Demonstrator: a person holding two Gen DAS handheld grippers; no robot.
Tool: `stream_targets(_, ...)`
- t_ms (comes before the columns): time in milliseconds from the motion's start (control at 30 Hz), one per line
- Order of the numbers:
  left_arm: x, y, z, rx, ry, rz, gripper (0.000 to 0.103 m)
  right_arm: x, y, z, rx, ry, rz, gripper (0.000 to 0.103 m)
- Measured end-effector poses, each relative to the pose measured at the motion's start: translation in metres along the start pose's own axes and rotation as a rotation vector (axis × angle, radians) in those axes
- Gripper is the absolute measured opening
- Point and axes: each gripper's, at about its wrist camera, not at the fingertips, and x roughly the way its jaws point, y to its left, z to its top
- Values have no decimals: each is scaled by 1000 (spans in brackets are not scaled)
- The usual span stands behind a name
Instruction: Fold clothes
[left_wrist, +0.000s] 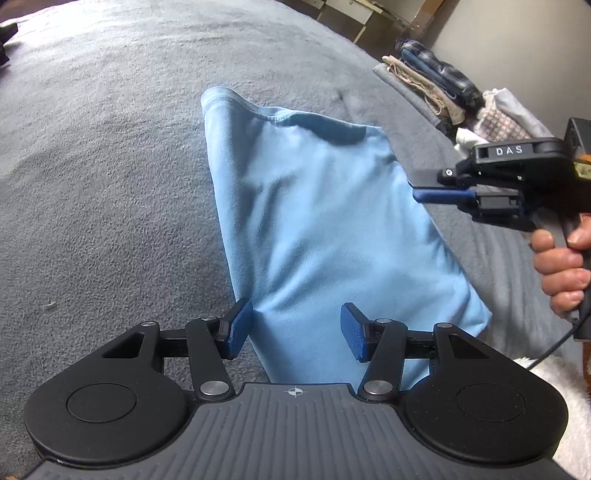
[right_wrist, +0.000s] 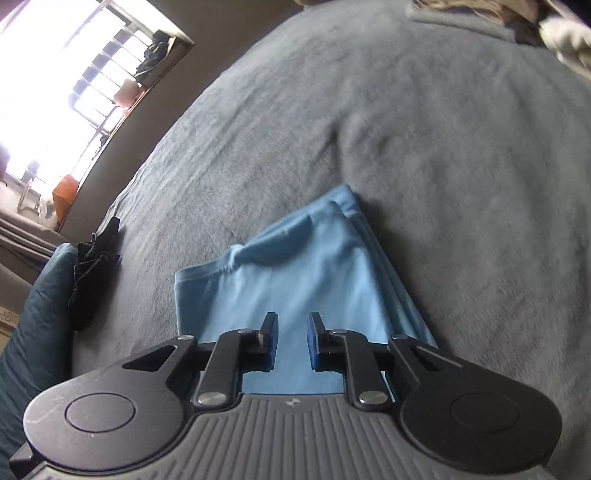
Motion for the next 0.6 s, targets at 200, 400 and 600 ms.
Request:
stream_targets(200, -6, -8, -3, 54, 23, 97, 53, -9, -49, -22, 262, -21, -34, 17)
stream_targets(400, 0, -21, -3, 91, 32, 152, 53, -39, -53, -36, 277, -96, -9, 18)
stream_targets(600, 5, -29, -2, 118, 42, 185, 54, -39, -42, -54, 224, -6, 40, 18)
